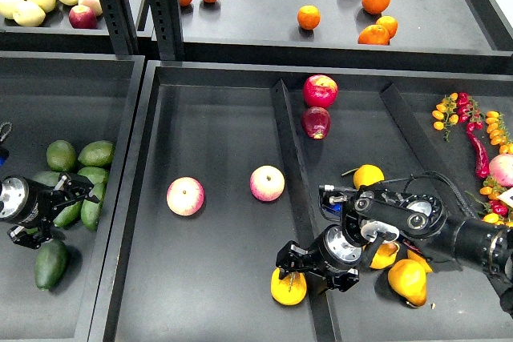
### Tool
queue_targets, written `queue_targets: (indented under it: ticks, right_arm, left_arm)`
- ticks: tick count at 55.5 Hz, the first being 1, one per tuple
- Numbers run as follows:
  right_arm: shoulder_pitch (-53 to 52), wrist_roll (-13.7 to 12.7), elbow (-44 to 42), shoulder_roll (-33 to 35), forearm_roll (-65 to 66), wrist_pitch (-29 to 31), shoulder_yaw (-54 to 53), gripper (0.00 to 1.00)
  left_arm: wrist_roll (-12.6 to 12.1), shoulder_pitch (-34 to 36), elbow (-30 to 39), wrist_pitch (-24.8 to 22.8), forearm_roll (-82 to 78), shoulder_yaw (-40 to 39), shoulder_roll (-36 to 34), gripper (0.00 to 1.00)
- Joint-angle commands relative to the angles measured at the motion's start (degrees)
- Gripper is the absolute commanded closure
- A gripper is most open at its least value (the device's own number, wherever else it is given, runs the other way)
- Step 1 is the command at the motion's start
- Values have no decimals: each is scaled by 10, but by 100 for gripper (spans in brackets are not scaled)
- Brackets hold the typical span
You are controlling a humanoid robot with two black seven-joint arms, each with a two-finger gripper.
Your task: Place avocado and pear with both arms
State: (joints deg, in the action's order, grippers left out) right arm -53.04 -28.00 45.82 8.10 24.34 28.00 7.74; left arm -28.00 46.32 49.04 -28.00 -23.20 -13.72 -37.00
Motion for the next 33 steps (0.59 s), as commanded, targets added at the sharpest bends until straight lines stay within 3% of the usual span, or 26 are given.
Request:
queue_targets:
  ticks: [1,21,33]
  right_arm:
    - [2,0,-6,-2,0,0,0,13]
    - [8,0,-19,-13,0,0,-1,27]
    - [20,0,-23,-13,0,0,-1,42]
  left_arm:
    - [0,0,0,0,0,0,0,0]
    - [0,0,3,0,0,0,2,0]
    - [0,-2,3,0,0,0,7,0]
